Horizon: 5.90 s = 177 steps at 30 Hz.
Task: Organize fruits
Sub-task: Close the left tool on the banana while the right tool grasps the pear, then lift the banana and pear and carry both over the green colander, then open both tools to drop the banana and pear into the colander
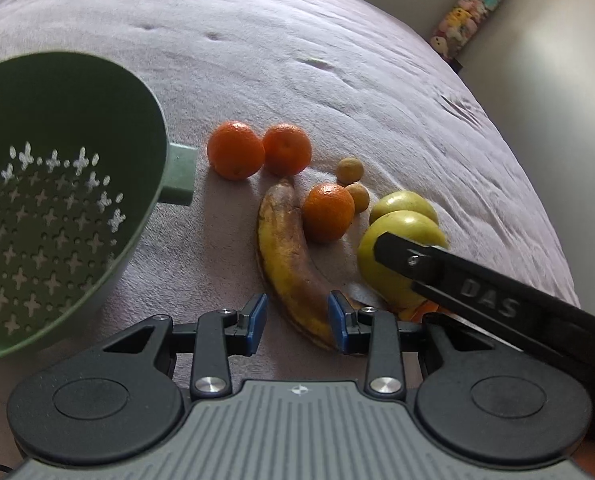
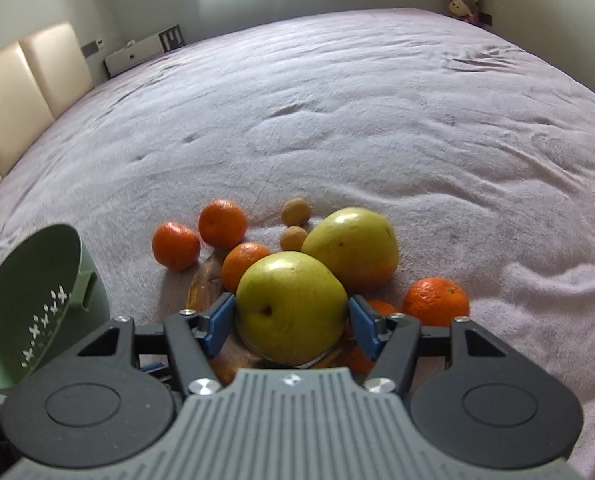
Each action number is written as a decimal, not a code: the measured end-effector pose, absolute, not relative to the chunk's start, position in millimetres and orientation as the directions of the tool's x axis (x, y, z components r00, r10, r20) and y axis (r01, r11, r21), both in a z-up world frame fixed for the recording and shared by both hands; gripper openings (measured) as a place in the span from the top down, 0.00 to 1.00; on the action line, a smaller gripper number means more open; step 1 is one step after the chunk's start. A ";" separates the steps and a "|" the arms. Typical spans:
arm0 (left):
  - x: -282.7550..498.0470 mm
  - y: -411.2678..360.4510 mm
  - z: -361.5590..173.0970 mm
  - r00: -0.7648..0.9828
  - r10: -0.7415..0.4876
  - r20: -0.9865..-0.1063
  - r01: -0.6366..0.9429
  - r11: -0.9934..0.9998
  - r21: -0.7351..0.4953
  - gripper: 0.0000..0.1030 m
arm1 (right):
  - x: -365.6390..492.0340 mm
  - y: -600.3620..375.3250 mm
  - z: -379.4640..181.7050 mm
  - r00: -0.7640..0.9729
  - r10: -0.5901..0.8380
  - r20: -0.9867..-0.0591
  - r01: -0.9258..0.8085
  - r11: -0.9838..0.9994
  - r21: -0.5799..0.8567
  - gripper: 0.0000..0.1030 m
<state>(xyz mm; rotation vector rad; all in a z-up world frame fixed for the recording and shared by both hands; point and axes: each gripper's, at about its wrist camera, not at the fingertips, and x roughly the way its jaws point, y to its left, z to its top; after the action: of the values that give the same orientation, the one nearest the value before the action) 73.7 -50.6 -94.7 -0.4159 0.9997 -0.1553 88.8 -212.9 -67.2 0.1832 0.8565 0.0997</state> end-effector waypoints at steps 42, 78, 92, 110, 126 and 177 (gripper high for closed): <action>102.5 -56.7 -121.7 0.517 -0.318 -0.795 -0.123 0.891 -0.437 0.46 | 112.1 -214.8 -84.6 0.610 0.193 -0.768 0.073 0.952 0.296 0.38; 56.5 -42.7 -48.4 0.600 -0.220 -0.769 -0.093 0.936 -0.341 0.63 | 72.8 -213.2 -20.0 0.725 0.190 -0.662 0.030 0.952 0.306 0.39; 31.2 -4.3 6.9 0.670 -0.233 -0.705 -0.091 0.916 -0.390 0.63 | 50.8 -201.3 20.2 0.776 0.250 -0.579 -0.031 0.932 0.360 0.39; 37.2 106.5 23.1 0.651 -0.148 -0.745 -0.209 0.908 -0.363 0.63 | 57.2 -117.9 37.4 0.702 0.500 -0.507 -0.254 0.841 0.478 0.39; 57.7 140.3 -23.7 0.535 -0.204 -0.820 -0.260 0.884 -0.389 0.98 | 91.6 -54.1 -9.2 0.580 0.576 -0.576 -0.359 0.816 0.453 0.39; 61.6 158.4 -40.3 0.520 -0.170 -0.837 -0.357 0.847 -0.393 0.77 | 109.6 31.8 -71.0 0.509 0.300 -0.807 -0.577 0.814 -0.062 0.30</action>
<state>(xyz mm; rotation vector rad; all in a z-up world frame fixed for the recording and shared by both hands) 61.6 158.4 -40.3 -0.5741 1.0329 0.1199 109.6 31.8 -71.0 -0.3448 0.8914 0.5409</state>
